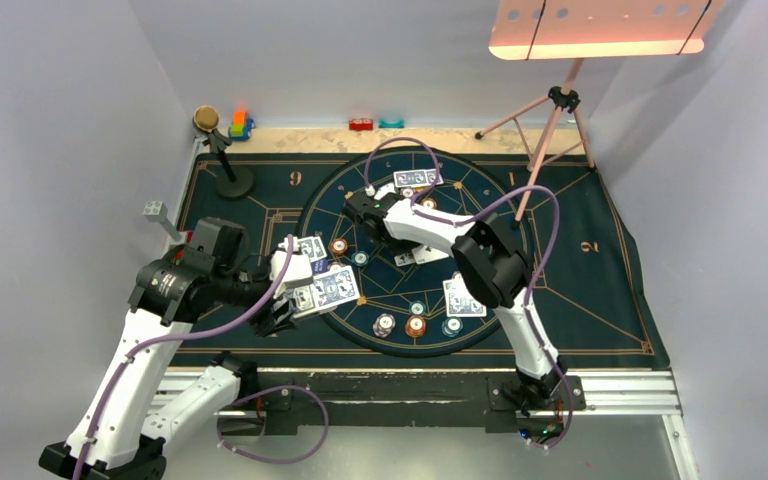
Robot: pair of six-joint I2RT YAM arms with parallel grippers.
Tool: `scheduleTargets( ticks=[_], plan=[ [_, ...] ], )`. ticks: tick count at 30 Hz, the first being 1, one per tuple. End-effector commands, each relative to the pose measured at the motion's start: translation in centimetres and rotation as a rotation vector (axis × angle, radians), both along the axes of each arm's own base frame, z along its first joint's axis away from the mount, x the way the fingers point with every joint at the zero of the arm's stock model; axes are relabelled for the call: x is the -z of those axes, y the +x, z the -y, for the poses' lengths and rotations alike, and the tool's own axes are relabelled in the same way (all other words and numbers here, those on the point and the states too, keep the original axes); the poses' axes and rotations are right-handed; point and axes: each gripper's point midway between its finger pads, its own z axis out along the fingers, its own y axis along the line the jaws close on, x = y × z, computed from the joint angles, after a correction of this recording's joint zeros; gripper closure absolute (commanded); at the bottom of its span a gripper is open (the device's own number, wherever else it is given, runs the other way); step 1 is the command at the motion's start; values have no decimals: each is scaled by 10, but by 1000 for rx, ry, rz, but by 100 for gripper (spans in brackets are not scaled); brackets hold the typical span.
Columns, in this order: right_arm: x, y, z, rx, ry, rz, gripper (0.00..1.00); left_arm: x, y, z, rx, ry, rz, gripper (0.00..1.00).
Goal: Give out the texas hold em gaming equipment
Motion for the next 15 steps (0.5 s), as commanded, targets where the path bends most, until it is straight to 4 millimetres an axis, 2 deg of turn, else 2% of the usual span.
scheduleTargets(
  ticks=[1,4,9,12,15],
  plan=[
    [-10,-7,-34,-27,185,-17,55,-15,3,3,2,-34,44,100],
    [-28,-9,-45,-43,268,-15,44,-15,3,3,2,-35,46,100],
    [-69,-14,-58,-83,396,0,38,-14,3,3,2,-36,47,100],
    [-106,-12,-52,-79,453,49,35,-14,4,3,1,-35,48,100],
    [-150,-12,-42,-77,581,86,32,-13,3,3,3,-35,48,100]
  ],
)
